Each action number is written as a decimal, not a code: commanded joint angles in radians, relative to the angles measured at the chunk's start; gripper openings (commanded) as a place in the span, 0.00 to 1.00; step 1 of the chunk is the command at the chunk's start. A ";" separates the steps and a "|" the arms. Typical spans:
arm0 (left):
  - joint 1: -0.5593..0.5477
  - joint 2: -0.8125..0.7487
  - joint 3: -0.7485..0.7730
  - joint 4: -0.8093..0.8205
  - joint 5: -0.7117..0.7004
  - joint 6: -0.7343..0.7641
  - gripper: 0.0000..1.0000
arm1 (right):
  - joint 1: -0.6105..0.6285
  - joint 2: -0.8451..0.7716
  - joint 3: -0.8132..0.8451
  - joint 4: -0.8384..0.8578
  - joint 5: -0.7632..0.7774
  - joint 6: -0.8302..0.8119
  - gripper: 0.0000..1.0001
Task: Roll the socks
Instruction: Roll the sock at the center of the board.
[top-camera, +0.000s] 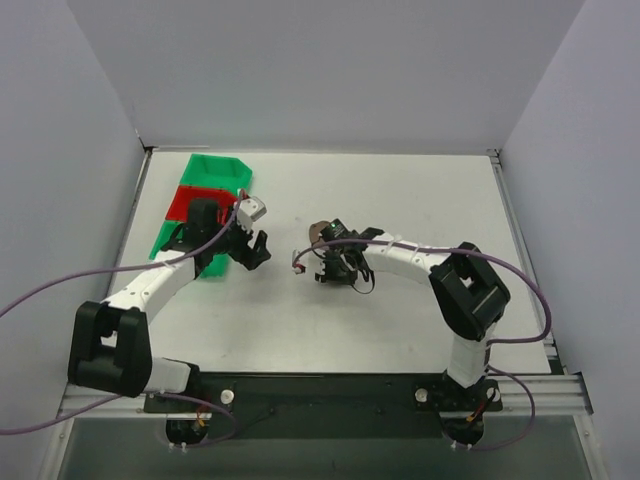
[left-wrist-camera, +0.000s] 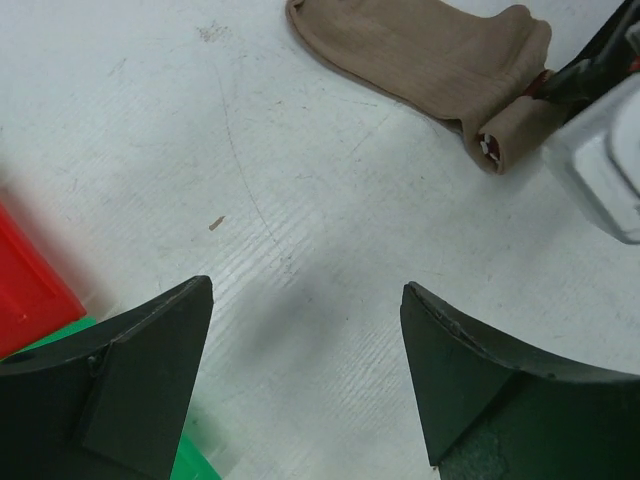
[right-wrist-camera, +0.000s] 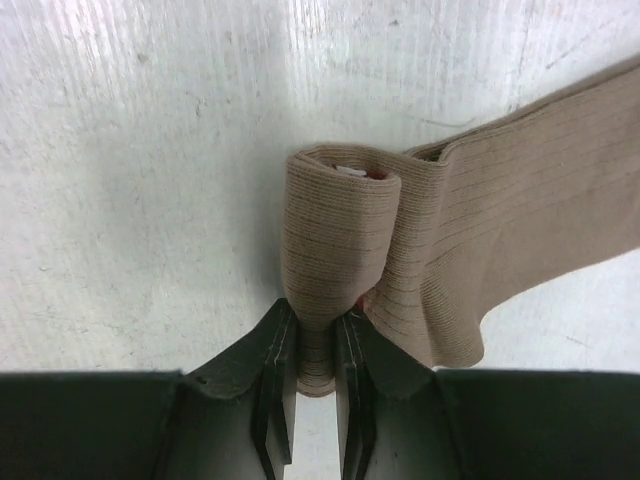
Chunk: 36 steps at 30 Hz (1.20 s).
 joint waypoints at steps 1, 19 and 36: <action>0.004 -0.100 -0.065 0.116 0.005 0.049 0.86 | -0.006 0.103 0.118 -0.283 -0.137 0.063 0.00; -0.207 -0.248 -0.246 0.211 -0.131 0.267 0.92 | -0.103 0.397 0.583 -0.679 -0.430 0.150 0.00; -0.468 -0.111 -0.211 0.285 -0.338 0.388 0.97 | -0.133 0.534 0.734 -0.811 -0.539 0.176 0.00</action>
